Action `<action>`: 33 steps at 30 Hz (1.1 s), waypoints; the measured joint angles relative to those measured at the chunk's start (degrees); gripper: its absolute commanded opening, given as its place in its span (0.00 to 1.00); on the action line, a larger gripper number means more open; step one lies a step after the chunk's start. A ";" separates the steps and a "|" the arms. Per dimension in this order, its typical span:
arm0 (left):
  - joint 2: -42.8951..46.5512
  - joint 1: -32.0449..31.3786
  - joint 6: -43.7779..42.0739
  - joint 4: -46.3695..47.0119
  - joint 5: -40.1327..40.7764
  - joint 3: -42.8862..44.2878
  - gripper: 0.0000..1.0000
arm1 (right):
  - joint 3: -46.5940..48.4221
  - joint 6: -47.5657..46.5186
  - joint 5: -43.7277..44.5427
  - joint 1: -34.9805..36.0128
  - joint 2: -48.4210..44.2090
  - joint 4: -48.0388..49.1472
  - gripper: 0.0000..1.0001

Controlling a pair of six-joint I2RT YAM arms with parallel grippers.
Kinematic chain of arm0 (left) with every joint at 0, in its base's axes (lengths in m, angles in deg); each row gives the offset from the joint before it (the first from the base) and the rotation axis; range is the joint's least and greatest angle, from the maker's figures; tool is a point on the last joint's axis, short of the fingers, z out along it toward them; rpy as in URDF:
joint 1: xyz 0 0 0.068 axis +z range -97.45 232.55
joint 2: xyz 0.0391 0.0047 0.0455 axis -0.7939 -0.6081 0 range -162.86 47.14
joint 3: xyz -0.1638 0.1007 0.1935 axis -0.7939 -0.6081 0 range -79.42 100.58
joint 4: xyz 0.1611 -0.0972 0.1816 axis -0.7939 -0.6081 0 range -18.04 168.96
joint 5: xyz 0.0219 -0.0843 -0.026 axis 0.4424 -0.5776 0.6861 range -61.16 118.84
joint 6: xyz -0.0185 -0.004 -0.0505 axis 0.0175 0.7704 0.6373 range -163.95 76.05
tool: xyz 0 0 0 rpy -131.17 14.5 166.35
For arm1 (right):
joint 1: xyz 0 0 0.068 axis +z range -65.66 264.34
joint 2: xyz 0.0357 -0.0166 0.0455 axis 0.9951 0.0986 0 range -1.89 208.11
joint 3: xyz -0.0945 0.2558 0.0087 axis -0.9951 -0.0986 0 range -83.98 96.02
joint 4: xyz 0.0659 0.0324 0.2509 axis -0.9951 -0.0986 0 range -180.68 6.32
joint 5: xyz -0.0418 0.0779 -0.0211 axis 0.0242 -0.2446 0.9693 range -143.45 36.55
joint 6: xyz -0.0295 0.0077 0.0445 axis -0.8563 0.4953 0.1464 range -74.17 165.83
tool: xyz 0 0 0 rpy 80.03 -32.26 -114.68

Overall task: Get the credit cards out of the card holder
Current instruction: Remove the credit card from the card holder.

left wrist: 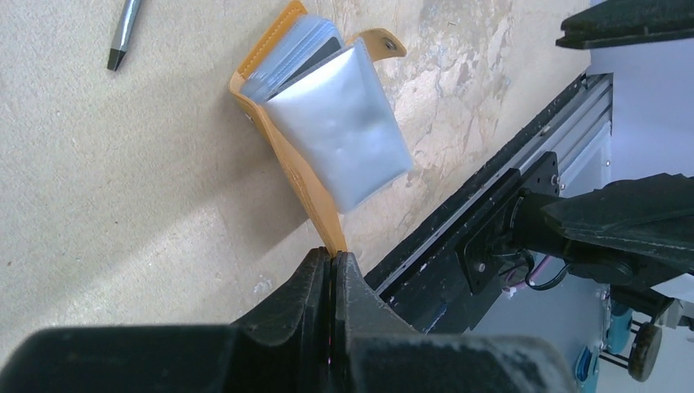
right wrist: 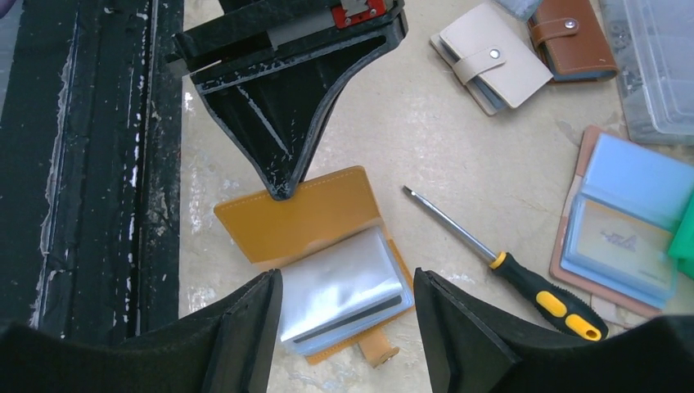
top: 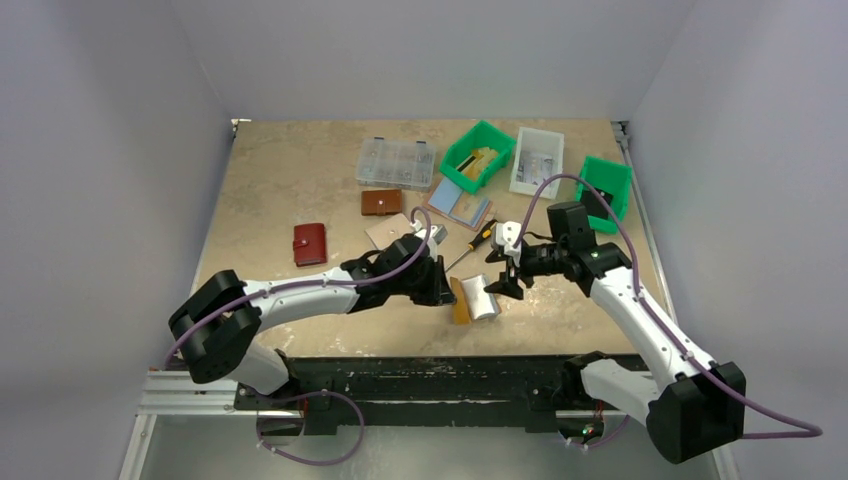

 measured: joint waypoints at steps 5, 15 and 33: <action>0.00 0.55 0.00 -0.22 -0.63 -0.13 0.00 | -0.74 -1.53 -0.02 0.26 0.00 -0.85 0.67; 2.19 4.28 0.50 2.49 -1.01 -9.53 0.00 | -1.53 -2.80 0.50 0.90 0.26 -0.98 0.65; 9.16 5.49 1.99 0.22 2.69 -15.78 0.45 | -2.43 -2.62 8.74 11.98 9.55 1.33 0.25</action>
